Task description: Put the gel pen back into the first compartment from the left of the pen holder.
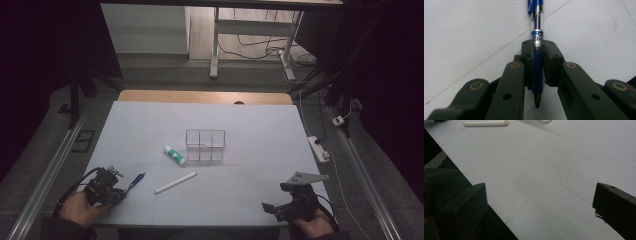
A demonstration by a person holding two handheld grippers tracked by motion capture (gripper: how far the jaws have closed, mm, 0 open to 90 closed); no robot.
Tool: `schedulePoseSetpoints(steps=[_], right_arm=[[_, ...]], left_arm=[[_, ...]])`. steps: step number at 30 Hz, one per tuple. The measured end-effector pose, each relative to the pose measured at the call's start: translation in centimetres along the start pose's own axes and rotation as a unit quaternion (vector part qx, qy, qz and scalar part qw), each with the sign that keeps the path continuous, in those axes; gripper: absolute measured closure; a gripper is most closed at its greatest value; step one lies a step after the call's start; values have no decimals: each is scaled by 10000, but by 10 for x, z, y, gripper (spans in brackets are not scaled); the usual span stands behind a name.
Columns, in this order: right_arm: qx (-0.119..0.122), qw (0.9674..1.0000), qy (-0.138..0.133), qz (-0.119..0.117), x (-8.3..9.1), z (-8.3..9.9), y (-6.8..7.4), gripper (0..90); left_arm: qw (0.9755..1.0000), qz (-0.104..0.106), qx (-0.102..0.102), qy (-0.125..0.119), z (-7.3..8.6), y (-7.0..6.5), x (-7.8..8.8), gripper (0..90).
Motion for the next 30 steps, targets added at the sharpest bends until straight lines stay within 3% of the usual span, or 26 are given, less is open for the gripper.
schedulePoseSetpoints(steps=[6,15,20,25,30], right_arm=[[1,10000,-28,16,1,0,0,0],[-43,9998,-176,113,4,-3,-2,0],[149,9994,-224,210,5,-4,0,0],[212,9990,-347,168,3,-11,6,0],[437,9978,-493,103,2,-21,15,0]], left_arm=[[9994,236,-21,-246,-6,-3,7,799],[9964,419,-429,-597,-20,-15,19,798],[9942,595,-587,-678,-31,-24,26,797],[9915,763,-714,-770,-45,-36,36,798],[9884,867,-965,-795,-60,-51,43,797]])
Point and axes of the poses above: each handheld gripper's, and its own axes: x roughly backward along the jaws, z roughly out of its underside, y roughly to its left, the point moved 10 cm from there along -x, roughly forward along the jaws, and after that the axes turned 2 degrees about x, right-handed, at the moved point
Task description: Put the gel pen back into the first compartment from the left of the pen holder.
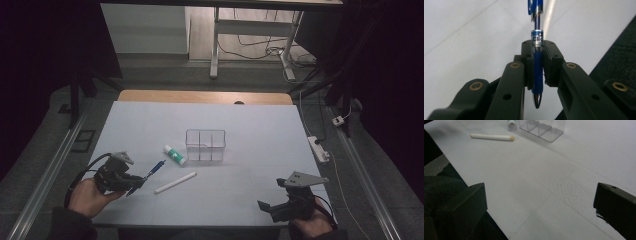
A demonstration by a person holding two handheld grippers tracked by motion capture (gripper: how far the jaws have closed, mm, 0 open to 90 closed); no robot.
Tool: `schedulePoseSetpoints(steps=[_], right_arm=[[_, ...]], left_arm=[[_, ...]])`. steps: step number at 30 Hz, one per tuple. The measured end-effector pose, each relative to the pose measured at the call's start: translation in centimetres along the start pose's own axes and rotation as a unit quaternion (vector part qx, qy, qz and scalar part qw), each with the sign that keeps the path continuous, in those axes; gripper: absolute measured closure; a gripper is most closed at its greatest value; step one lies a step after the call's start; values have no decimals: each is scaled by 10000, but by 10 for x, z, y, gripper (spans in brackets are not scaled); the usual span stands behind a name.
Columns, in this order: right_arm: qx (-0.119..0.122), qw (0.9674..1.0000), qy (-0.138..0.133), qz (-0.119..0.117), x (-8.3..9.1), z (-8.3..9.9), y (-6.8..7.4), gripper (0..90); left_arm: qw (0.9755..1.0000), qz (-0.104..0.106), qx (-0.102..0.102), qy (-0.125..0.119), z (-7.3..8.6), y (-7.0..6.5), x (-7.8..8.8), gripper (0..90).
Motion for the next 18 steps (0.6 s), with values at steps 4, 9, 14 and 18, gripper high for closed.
schedulePoseSetpoints(steps=[4,9,14,18], right_arm=[[252,9996,-21,-123,-2,-6,7,0],[395,9990,-64,-213,-6,-12,15,0],[726,9971,-100,-200,-12,-20,25,0],[964,9951,-151,-145,-17,-29,32,0]], left_arm=[[9997,113,-194,34,-14,-10,-2,797],[9987,248,-440,107,-30,-23,-6,797],[9969,354,-681,181,-48,-38,-12,797],[9952,431,-857,210,-61,-49,-16,797]])
Point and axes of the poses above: each handheld gripper's, and its own axes: x roughly backward along the jaws, z roughly out of its underside, y roughly to its left, the point moved 10 cm from there along -x, roughly forward along the jaws, and after that the axes turned 2 degrees about x, right-handed, at the moved point
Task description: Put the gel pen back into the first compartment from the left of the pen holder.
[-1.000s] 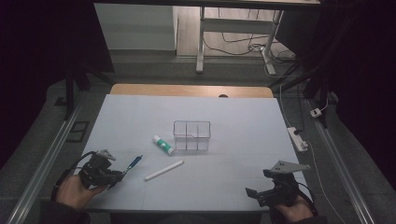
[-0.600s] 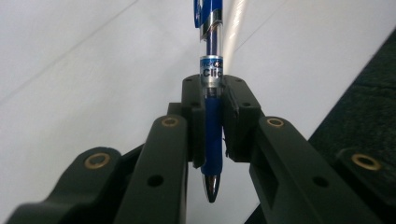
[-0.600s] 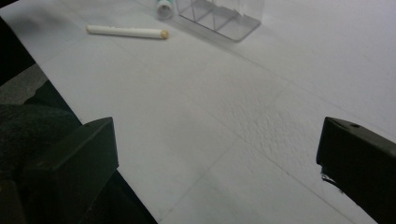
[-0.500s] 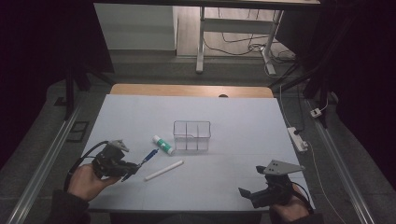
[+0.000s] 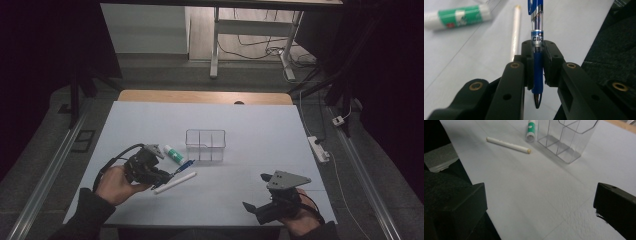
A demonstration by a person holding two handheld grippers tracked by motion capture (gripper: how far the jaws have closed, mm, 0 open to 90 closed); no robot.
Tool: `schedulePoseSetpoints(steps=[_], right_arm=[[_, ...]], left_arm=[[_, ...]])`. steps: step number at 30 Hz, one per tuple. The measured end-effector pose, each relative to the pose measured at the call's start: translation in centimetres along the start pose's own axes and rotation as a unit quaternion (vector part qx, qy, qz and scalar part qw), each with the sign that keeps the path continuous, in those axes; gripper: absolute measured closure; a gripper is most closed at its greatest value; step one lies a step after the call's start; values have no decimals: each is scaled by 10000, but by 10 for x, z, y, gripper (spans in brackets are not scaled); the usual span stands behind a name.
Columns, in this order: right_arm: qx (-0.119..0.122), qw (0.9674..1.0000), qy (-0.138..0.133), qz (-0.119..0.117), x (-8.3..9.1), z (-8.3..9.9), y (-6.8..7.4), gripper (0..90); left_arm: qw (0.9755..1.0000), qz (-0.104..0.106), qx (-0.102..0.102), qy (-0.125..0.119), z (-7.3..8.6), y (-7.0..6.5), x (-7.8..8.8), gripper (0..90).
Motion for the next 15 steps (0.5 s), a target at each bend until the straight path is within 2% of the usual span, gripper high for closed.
schedulePoseSetpoints(steps=[4,8,15], right_arm=[[211,9997,69,94,-6,-6,3,0],[390,9991,124,74,-12,-13,8,0],[841,9960,247,189,-26,-22,14,0]], left_arm=[[9998,99,-143,31,-12,-7,-5,797],[9993,166,-305,136,-21,-13,-9,797],[9980,290,-449,345,-32,-22,-18,797]])
Point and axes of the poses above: each handheld gripper's, and its own axes: x roughly backward along the jaws, z roughly out of its underside, y roughly to its left, the point moved 10 cm from there along -x, roughly forward along the jaws, and after that the axes turned 2 degrees about x, right-handed, at the moved point
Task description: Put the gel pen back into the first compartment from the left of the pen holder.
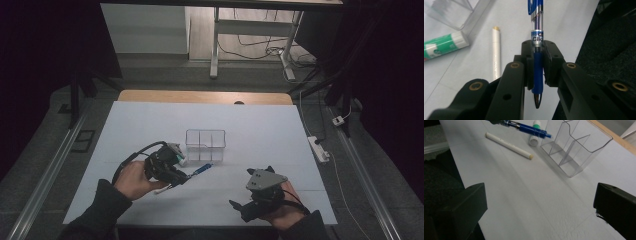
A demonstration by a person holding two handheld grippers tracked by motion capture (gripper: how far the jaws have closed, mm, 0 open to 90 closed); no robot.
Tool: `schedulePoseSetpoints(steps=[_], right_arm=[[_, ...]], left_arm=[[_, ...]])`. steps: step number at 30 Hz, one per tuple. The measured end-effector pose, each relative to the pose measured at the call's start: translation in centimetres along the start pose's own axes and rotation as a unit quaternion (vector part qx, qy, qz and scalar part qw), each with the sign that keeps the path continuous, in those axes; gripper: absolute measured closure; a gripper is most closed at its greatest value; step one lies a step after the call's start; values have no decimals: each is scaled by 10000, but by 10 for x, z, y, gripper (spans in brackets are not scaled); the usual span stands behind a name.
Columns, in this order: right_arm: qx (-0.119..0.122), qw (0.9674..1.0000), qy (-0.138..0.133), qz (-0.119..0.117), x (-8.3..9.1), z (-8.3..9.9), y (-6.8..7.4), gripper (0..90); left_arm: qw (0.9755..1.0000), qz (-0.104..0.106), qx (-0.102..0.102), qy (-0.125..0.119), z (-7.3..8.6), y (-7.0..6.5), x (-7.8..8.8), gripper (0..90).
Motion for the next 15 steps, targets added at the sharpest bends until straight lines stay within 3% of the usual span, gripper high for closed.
schedulePoseSetpoints(steps=[7,15], right_arm=[[581,9982,109,142,-14,-10,3,0],[1356,9899,131,402,-31,-19,7,25]], left_arm=[[9997,145,-157,148,-11,-9,-7,796],[9986,308,-320,293,-23,-20,-10,797]])
Point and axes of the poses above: each handheld gripper's, and its own axes: x roughly backward along the jaws, z roughly out of its underside, y roughly to its left, the point moved 10 cm from there along -x, roughly forward along the jaws, and after that the axes turned 2 degrees about x, right-handed, at the moved point
